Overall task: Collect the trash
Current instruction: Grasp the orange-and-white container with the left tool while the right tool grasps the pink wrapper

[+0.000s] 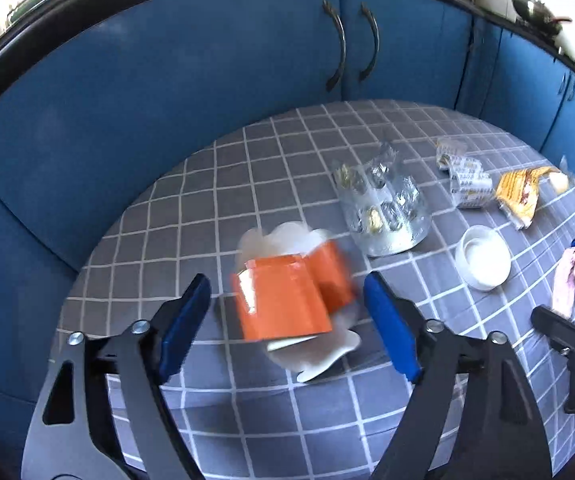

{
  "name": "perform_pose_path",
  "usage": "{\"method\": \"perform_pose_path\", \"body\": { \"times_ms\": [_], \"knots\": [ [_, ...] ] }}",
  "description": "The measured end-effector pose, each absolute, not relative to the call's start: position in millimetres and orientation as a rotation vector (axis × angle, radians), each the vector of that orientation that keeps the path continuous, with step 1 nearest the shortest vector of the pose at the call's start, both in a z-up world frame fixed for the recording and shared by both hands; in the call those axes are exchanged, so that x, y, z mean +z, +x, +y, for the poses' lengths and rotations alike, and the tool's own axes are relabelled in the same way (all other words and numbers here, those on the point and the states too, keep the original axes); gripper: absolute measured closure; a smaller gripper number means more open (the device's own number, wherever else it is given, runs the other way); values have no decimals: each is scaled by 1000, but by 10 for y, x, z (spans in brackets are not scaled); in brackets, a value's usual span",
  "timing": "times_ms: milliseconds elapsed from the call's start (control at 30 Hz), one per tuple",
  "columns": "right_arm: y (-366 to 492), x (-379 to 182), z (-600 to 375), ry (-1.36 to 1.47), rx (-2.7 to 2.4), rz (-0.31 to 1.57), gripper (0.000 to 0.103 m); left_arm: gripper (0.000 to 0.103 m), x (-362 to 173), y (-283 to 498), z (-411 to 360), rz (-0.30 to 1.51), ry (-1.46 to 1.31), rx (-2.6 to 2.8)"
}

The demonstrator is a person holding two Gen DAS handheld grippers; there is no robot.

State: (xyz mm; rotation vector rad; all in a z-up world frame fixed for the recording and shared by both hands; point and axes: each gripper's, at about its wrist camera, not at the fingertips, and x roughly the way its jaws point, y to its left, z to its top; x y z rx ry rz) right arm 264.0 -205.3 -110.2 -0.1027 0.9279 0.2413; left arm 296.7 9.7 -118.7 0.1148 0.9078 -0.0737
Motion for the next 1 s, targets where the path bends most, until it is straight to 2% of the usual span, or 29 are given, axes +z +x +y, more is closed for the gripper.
{"method": "perform_pose_path", "body": {
  "times_ms": [100,167,233,367,433,533,1000],
  "knots": [
    [2619,-1078,-2054,-112,244,914,9,40,-1193,2964,104,903,114,-85],
    [2582,-1084,-2028,-128,256,916,18,48,-1189,2962,93,900,117,-92],
    [2541,-1064,-2030,-115,273,906,39,52,-1181,2921,70,895,126,-97],
    [2446,-1002,-2025,-128,281,882,54,58,-1156,2830,80,894,116,-104],
    [2396,-949,-2048,-133,274,866,72,61,-1140,2769,98,888,108,-101],
    [2343,-896,-2090,-131,282,869,86,62,-1103,2676,100,878,112,-94],
    [1864,-689,-2262,-143,276,836,86,63,-792,2146,-232,812,172,-131]
  ]
}}
